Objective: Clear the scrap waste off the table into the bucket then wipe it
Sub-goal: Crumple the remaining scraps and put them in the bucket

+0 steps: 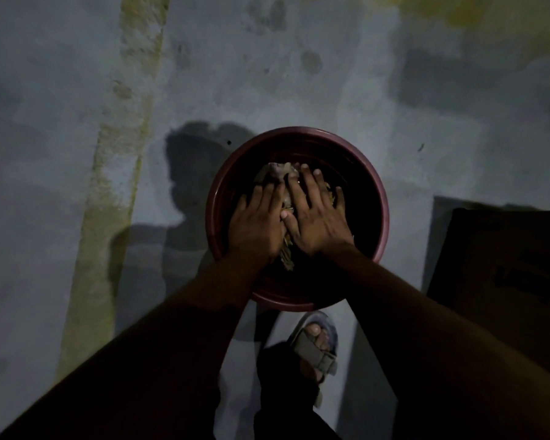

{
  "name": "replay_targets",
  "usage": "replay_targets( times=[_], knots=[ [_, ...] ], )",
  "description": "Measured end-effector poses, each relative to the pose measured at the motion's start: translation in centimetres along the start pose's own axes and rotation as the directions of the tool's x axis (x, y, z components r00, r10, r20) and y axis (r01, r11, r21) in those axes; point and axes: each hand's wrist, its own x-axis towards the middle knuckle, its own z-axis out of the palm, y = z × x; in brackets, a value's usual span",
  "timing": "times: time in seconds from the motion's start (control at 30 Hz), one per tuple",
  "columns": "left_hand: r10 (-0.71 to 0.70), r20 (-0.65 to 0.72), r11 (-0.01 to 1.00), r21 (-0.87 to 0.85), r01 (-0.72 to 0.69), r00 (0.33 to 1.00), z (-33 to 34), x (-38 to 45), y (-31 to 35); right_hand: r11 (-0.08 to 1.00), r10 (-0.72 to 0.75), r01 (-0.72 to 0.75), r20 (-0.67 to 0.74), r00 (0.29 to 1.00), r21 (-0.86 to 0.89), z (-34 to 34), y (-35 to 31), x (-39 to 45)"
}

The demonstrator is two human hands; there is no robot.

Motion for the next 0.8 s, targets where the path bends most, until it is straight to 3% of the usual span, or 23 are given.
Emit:
replay_targets(
  times=[0.2,0.4,0.6,0.8],
  knots=[
    [-0.010,-0.048,0.999,-0.048,0.008,0.999,-7.2,-3.4,0.9,0.992,0.060,-0.047,-0.104,0.993,0.118,-6.6,-2.4,-4.8],
    [-0.021,-0.059,1.000,-0.020,0.020,0.998,-19.6,-8.4,3.2,0.984,0.070,-0.038,-0.184,0.980,0.175,-17.5,-6.1,-11.9],
    [0.164,-0.121,0.986,-0.020,-0.168,0.979,-37.5,-15.8,7.2,0.966,0.213,-0.158,-0.290,0.933,0.202,-31.8,-10.6,-22.7],
    [0.396,-0.215,0.918,0.051,-0.394,0.893,-52.4,-25.2,14.0,0.917,0.377,-0.272,-0.408,0.832,0.293,-42.9,-14.5,-38.9]
  ],
)
